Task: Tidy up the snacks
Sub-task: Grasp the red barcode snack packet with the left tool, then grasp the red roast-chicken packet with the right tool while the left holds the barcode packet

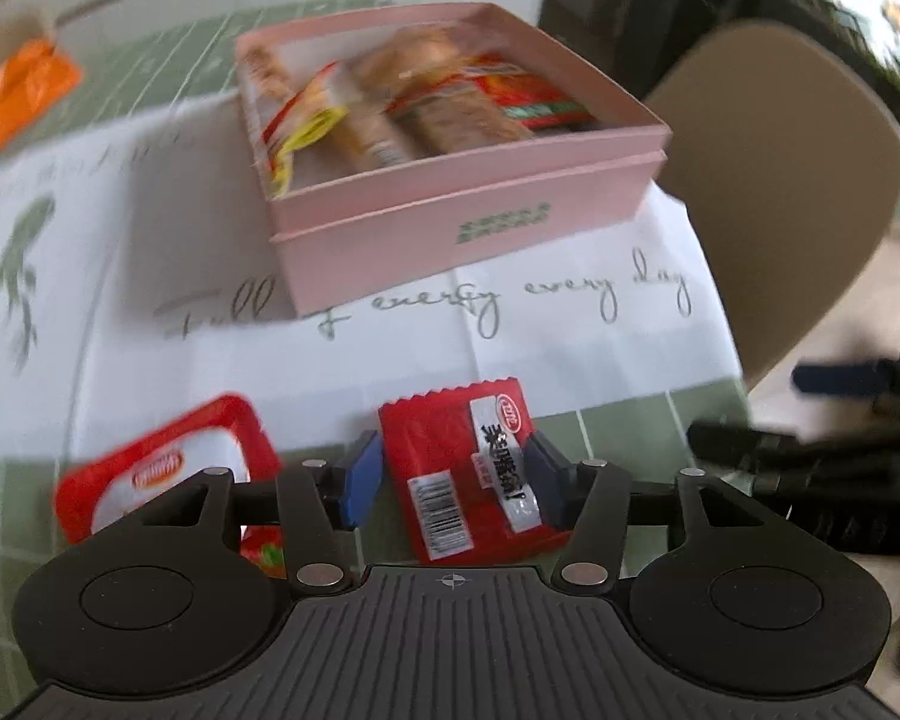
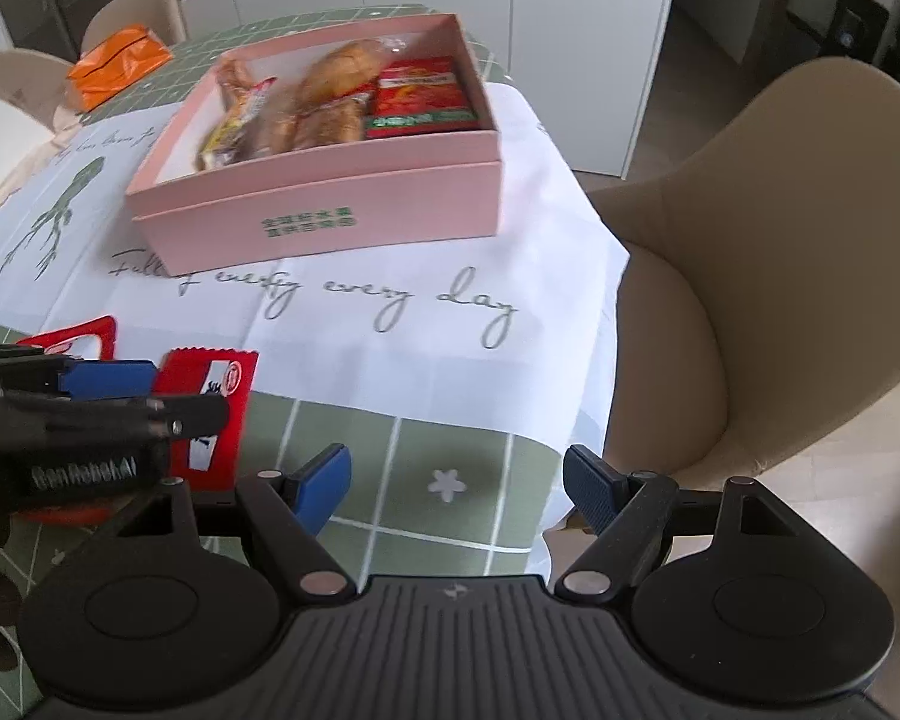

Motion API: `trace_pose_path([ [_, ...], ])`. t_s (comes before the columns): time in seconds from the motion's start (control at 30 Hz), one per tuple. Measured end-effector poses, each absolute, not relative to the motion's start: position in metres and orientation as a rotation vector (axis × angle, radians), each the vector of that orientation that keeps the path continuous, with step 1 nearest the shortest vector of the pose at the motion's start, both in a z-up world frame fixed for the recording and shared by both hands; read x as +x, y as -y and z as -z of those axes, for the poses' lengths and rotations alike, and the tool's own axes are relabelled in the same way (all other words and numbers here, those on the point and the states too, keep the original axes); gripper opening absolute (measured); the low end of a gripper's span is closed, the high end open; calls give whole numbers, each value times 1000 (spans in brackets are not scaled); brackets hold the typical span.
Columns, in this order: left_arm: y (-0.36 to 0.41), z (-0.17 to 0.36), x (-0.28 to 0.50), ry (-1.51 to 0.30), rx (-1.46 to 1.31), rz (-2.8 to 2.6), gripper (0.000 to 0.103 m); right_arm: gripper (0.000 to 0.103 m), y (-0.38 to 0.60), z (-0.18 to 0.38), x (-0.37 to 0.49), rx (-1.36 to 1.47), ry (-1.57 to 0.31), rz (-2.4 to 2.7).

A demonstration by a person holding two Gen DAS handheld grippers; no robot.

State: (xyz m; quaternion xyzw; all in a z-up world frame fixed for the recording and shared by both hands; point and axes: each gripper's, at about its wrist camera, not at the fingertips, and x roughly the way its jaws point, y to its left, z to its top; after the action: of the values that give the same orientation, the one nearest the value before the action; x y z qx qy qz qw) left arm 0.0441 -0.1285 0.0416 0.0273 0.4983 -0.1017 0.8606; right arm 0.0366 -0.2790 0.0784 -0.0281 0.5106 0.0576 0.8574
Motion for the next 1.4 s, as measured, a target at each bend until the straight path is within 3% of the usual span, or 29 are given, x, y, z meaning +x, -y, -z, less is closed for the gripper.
trace_pose_path([
  [0.13,142,-37,42,-1043,122,218,68,78,293,-78,41,-14,-1060,-104],
  [0.27,148,-34,49,-1071,101,233,90,78,311,-74,49,43,-1062,-80],
  [0.3,149,-34,50,-1069,102,237,91,78,314,-73,50,51,-1066,-72],
  [0.37,152,-33,46,-1057,139,237,85,78,320,-72,52,60,-1071,-61],
  [0.4,151,-33,42,-1044,155,239,74,78,322,-73,51,60,-1069,-60],
  [0.47,144,-36,32,-1034,137,257,64,78,324,-76,51,53,-1060,-62],
  [0.77,102,-44,-34,-1103,-13,352,62,78,271,-92,49,-2,-1050,-208],
  [1.23,-1,-45,-130,-1060,-219,148,62,78,89,-67,71,60,-1284,-424],
  [1.27,-8,-45,-134,-1054,-240,127,62,79,82,-63,76,75,-1303,-408],
  [1.33,-21,-45,-140,-1044,-269,90,62,91,70,-60,81,87,-1297,-384],
  [1.4,-31,-46,-140,-1036,-292,56,62,93,63,-57,80,41,-1288,-380],
])
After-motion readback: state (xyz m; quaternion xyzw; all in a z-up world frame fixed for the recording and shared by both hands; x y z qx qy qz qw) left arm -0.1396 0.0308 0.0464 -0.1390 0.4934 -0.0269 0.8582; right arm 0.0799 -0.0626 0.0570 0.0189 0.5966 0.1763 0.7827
